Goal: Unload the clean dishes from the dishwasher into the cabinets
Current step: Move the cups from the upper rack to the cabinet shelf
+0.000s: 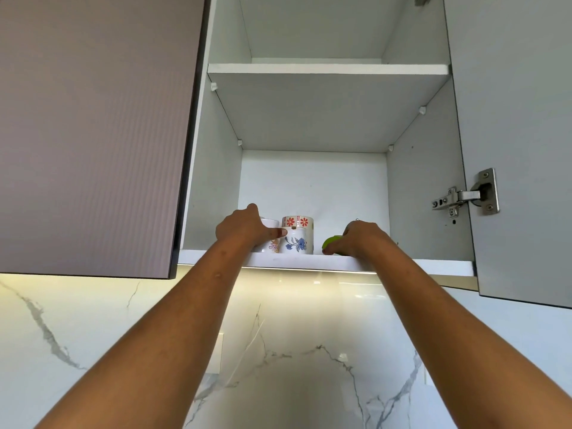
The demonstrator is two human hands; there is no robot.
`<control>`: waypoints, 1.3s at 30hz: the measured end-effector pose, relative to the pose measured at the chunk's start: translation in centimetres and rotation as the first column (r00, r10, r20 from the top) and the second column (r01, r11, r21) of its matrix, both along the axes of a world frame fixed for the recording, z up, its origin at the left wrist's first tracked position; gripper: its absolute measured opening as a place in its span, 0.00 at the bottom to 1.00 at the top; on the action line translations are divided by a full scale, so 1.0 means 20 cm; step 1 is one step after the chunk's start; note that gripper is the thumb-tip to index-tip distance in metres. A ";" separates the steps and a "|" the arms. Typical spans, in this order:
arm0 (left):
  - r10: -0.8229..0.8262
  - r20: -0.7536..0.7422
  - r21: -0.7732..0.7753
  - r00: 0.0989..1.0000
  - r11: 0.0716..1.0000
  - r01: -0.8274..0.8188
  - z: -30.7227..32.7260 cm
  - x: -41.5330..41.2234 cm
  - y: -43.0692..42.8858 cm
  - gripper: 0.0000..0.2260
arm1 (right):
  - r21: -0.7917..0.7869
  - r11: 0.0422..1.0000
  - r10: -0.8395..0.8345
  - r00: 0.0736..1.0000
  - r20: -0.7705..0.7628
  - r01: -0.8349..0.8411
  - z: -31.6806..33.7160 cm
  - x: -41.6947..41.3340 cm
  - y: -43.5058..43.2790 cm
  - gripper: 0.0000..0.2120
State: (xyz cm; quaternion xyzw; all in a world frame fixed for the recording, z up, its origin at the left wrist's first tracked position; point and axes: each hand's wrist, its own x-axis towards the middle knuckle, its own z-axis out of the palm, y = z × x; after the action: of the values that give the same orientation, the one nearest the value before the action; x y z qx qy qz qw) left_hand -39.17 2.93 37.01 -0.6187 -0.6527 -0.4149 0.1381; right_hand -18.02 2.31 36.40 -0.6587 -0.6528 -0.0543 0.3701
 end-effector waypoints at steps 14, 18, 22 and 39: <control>0.089 -0.204 0.224 0.975 0.974 -0.042 0.02 0.15 -0.05 0.26 | -0.144 0.977 -0.145 0.984 0.101 0.158 0.05 0.07 0.00 0.43; -0.018 -0.340 0.214 0.940 0.972 0.096 0.04 0.26 -0.07 0.20 | -0.152 0.975 -0.138 0.980 0.145 0.160 0.05 0.08 0.00 0.44; -0.180 -0.362 0.109 0.915 0.966 0.234 0.03 0.39 -0.09 0.19 | -0.155 0.970 -0.157 0.970 0.185 0.186 0.05 0.13 -0.03 0.38; -0.586 -0.152 -0.102 0.796 0.810 0.577 -0.06 0.74 -0.08 0.18 | -0.156 0.897 -0.358 0.888 0.290 0.413 0.08 0.35 -0.29 0.42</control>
State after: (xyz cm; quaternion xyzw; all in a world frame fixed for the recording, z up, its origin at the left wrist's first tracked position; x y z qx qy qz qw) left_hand -24.41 1.41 35.88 -0.8267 -0.4265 -0.3640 0.0456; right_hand -10.92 -3.46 37.93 -0.7989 -0.5522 -0.1408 0.1924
